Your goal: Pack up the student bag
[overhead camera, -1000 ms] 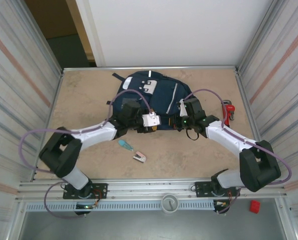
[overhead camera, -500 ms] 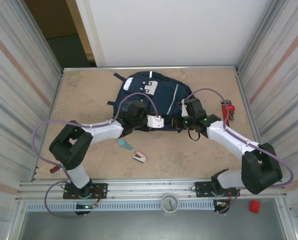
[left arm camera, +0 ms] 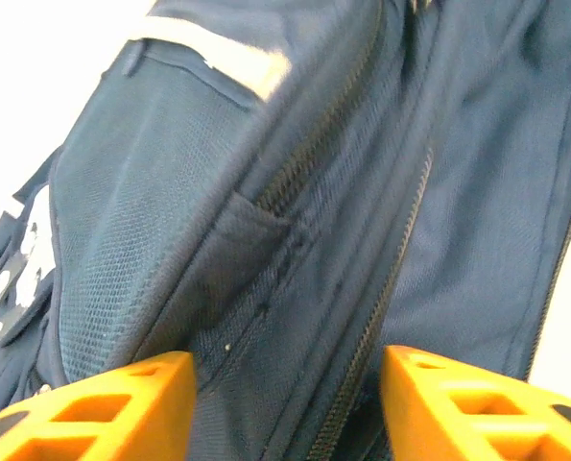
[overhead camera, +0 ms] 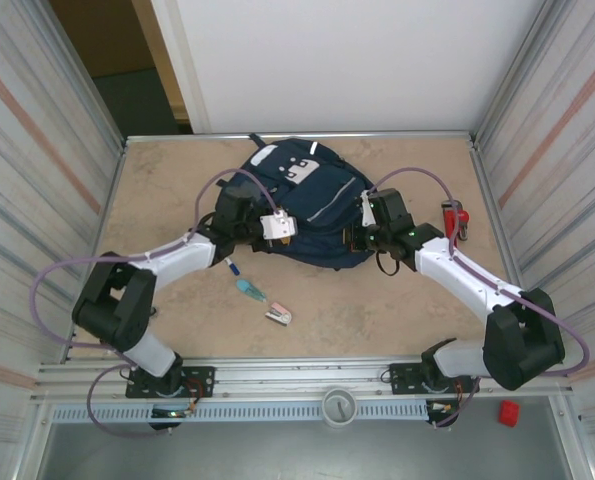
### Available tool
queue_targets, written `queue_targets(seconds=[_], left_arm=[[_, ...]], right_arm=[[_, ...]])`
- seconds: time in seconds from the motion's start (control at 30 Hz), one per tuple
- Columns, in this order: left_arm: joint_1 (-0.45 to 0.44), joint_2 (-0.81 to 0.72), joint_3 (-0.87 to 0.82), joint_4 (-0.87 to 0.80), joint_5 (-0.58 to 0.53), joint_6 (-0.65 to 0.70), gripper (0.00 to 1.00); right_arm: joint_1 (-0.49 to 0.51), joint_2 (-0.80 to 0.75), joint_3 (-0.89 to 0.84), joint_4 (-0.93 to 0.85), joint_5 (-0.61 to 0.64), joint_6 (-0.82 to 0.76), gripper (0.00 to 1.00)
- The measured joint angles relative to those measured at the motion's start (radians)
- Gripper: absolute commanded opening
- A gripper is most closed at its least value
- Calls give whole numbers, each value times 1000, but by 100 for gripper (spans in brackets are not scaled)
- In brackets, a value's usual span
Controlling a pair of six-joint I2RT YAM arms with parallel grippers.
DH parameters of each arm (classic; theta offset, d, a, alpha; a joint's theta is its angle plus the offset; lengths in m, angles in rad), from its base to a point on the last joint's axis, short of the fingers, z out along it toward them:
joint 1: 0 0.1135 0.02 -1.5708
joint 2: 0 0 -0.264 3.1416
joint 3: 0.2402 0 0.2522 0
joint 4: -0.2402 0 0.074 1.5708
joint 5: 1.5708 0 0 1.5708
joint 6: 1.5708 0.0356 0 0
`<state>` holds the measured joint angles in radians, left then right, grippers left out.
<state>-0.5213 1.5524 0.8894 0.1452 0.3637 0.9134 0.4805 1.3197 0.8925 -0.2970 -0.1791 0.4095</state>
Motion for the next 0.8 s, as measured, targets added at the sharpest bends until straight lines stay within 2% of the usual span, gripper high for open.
queue_targets(seconds=[0.07, 0.17, 0.23, 0.3, 0.47, 0.53, 0.6, 0.8], left_arm=[[-42, -66, -16, 3, -16, -19, 70], [-132, -116, -13, 13, -43, -24, 71], [-180, -110, 1, 12, -58, -23, 70], [-205, -82, 18, 11, -66, -20, 65], [-197, 9, 61, -3, -89, -6, 33], [-183, 24, 65, -4, -85, 3, 13], [-170, 26, 68, -8, -62, 5, 1], [-98, 1, 51, -12, 89, 2, 0]], right_arm=[[11, 0, 8, 5, -25, 0, 0], [32, 0, 20, 14, -51, 2, 0], [44, 0, 22, 23, -71, 8, 0], [53, 0, 22, 29, -87, 18, 0], [66, 0, 22, 36, -103, 28, 0], [68, 0, 22, 35, -104, 27, 0], [64, -1, 22, 35, -103, 26, 0], [-13, -5, 19, 0, -66, 22, 0]])
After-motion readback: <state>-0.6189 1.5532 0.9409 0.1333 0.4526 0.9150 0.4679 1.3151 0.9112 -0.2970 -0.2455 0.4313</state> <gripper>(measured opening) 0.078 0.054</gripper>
